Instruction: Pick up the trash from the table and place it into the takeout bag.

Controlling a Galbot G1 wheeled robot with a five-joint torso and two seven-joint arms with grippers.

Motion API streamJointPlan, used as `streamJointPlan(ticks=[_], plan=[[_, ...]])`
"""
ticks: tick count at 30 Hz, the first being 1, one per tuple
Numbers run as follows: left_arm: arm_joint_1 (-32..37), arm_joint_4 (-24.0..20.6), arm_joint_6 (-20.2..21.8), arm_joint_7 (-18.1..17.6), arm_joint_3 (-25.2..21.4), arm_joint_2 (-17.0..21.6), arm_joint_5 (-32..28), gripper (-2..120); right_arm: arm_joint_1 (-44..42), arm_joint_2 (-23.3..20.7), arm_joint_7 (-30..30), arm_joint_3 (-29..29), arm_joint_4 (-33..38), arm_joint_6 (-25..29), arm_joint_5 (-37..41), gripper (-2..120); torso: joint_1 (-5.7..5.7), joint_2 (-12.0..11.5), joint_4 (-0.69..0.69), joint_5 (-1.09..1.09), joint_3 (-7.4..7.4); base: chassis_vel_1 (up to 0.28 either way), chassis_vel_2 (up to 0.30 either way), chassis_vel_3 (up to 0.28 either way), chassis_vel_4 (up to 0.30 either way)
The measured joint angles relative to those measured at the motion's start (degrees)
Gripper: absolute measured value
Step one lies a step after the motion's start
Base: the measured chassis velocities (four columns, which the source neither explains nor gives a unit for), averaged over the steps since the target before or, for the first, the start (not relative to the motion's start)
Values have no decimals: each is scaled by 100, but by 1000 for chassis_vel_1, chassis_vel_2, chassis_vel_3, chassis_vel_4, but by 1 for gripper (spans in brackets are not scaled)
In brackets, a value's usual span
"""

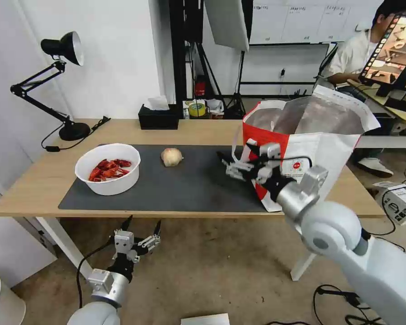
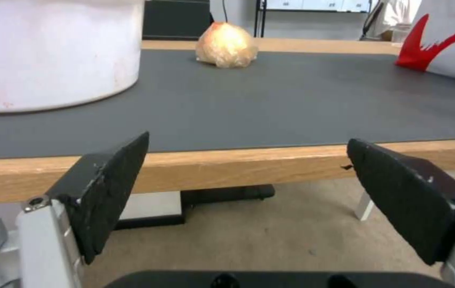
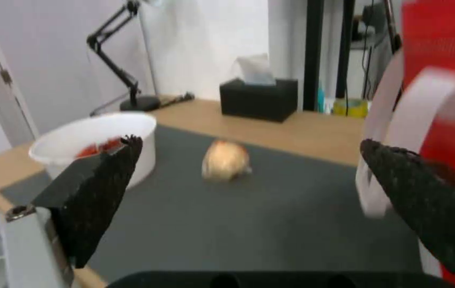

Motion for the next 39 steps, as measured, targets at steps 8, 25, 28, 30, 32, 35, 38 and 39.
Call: streamJointPlan(ticks=[8,25,28,30,32,35,38,39], plan=[[-79,61,1,-1,4,13,-43,100,-788,173,-79,-153,-208,510,-899,100,0,0,0,0,0,0,0,0,0],[25,-7,-22,-1,-66,34,-63,100,-2237,875,615,-416,-569,1646,-2516,100,0,0,0,0,0,0,0,0,0],[52,-24,-23,0,-69,33,-56,100,-2358,955,673,-405,-595,1700,-2674,100,0,0,0,0,0,0,0,0,0],[61,-31,-26,1,-71,33,-52,100,-2408,995,707,-395,-604,1720,-2738,100,0,0,0,0,0,0,0,0,0],[68,-45,-28,1,-74,34,-50,100,-2471,1044,763,-380,-613,1731,-2805,100,0,0,0,0,0,0,0,0,0],[78,-64,-30,2,-78,34,-48,100,-2515,1073,776,-375,-617,1728,-2809,100,0,0,0,0,0,0,0,0,0],[84,-67,-30,2,-79,34,-46,100,-2528,1085,783,-374,-619,1724,-2809,100,0,0,0,0,0,0,0,0,0],[98,-73,-30,2,-83,31,-41,100,-2557,1108,796,-369,-624,1710,-2805,100,0,0,0,0,0,0,0,0,0]])
